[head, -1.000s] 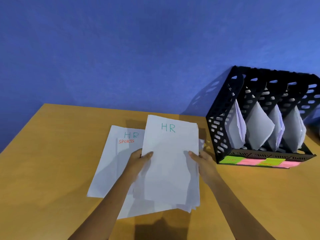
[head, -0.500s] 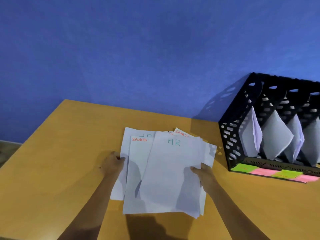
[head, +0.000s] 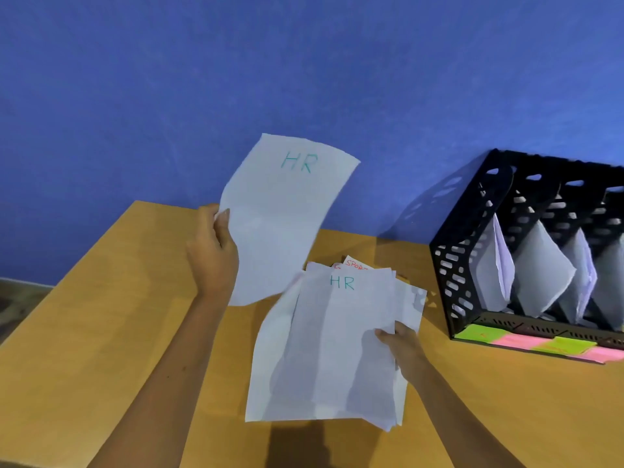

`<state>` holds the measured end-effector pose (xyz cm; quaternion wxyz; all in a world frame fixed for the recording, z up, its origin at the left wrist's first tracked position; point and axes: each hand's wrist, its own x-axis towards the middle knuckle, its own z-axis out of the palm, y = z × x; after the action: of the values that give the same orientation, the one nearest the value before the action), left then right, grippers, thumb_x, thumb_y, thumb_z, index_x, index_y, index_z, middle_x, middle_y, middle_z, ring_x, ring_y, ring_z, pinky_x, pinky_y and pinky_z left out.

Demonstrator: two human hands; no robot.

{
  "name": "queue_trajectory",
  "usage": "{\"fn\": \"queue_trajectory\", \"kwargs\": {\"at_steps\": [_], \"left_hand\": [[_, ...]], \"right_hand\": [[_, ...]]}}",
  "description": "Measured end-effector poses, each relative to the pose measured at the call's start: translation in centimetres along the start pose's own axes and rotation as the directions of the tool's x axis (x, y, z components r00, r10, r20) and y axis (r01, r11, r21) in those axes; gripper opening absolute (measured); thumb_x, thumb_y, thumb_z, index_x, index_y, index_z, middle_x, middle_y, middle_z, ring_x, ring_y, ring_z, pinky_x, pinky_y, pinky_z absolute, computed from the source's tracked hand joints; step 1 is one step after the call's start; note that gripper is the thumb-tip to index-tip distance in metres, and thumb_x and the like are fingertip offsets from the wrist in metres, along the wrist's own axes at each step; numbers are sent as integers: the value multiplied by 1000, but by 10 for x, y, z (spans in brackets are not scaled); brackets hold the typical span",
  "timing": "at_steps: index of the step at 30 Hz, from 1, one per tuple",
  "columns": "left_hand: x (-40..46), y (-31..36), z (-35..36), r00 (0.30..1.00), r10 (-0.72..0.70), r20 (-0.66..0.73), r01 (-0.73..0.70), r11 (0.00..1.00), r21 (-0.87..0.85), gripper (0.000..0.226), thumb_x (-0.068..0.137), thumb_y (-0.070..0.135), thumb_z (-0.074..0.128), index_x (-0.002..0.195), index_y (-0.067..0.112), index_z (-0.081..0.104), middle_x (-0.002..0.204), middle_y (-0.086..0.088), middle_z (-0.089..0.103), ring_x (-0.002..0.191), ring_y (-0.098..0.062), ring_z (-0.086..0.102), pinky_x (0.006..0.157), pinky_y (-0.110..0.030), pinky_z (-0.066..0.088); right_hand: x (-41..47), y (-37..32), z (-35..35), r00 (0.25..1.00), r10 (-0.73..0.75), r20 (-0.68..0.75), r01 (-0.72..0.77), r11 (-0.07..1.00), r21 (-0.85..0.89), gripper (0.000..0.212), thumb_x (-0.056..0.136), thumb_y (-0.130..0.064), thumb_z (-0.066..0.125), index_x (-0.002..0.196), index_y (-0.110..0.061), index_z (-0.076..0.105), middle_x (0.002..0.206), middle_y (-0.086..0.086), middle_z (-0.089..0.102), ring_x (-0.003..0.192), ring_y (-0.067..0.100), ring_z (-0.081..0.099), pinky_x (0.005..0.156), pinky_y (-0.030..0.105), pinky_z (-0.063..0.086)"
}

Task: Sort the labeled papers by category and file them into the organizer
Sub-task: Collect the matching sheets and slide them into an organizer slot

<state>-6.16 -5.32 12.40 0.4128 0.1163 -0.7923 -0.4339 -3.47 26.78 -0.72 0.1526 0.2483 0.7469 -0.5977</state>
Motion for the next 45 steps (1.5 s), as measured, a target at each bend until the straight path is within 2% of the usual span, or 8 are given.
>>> {"fn": "queue_trajectory", "kwargs": {"at_steps": [5, 8, 13, 21, 26, 31, 40, 45], "left_hand": [[-31, -9, 23, 945, -172, 279, 158, 985, 71, 22, 97, 15, 50, 76, 9, 48, 58, 3, 42, 62, -18, 42, 58, -29, 31], [-58, -19, 37, 904, -231, 360, 200, 972, 123, 30, 96, 13, 50, 68, 12, 39, 54, 5, 34, 58, -18, 37, 55, -31, 30], [-102, -41, 52, 667, -414, 620, 141, 887, 440, 13, 95, 14, 48, 92, 4, 56, 90, -25, 64, 90, -38, 61, 70, -39, 44], [-124, -53, 63, 449, -469, 760, 123, 875, 468, 29, 93, 20, 52, 119, 8, 51, 111, -18, 64, 97, -31, 61, 77, -36, 48], [-96, -39, 64, 512, -529, 677, 508, 822, 257, 60, 85, 40, 66, 134, 14, 44, 114, -9, 60, 101, -24, 61, 66, -21, 54], [-81, -9, 58, 208, -457, 865, 866, 498, 55, 70, 64, 65, 70, 124, 38, 46, 121, 18, 53, 110, -8, 52, 92, -29, 40], [-64, 27, 82, 558, -288, 778, 691, 680, -244, 14, 78, 31, 76, 90, 38, 72, 96, 20, 73, 104, -7, 67, 82, -15, 49], [-55, 55, 88, 724, -115, 680, 518, 742, -426, 33, 67, 36, 83, 93, 50, 68, 94, 24, 73, 90, 4, 68, 68, -8, 52]], "right_hand": [[0, 0, -5, 997, 1, 80, -1, 1000, 2, 17, 90, -7, 58, 107, -10, 63, 97, 10, 68, 82, 22, 63, 59, 30, 49], [2, 0, -6, 997, 32, 68, -30, 999, -29, 26, 96, -20, 53, 116, -6, 62, 111, 17, 66, 100, 33, 62, 86, 47, 54], [-5, -9, -9, 982, 137, 133, -157, 976, 153, 64, 93, -59, 36, 139, -16, 44, 146, 20, 42, 132, 39, 43, 106, 42, 39], [-14, -5, -12, 975, -76, 208, 55, 993, 107, 44, 88, 1, 60, 130, -7, 52, 126, 13, 62, 115, 32, 59, 102, 51, 46], [-12, -18, -27, 940, -169, 296, 59, 936, 347, 34, 90, -4, 59, 123, -10, 60, 120, 9, 68, 110, 30, 65, 85, 39, 56], [-18, -54, -27, 966, -155, 209, 56, 908, 416, 16, 93, -20, 58, 105, -21, 68, 94, -3, 77, 86, 17, 74, 61, 25, 58], [-49, -113, -15, 829, -555, -68, 559, 821, 115, 15, 88, -22, 66, 96, -34, 69, 95, -7, 75, 88, 14, 72, 73, 30, 59], [-60, -127, -11, 766, -603, -221, 642, 736, 217, 17, 75, -27, 79, 85, -37, 70, 88, -10, 75, 83, 8, 72, 66, 21, 58]]}}
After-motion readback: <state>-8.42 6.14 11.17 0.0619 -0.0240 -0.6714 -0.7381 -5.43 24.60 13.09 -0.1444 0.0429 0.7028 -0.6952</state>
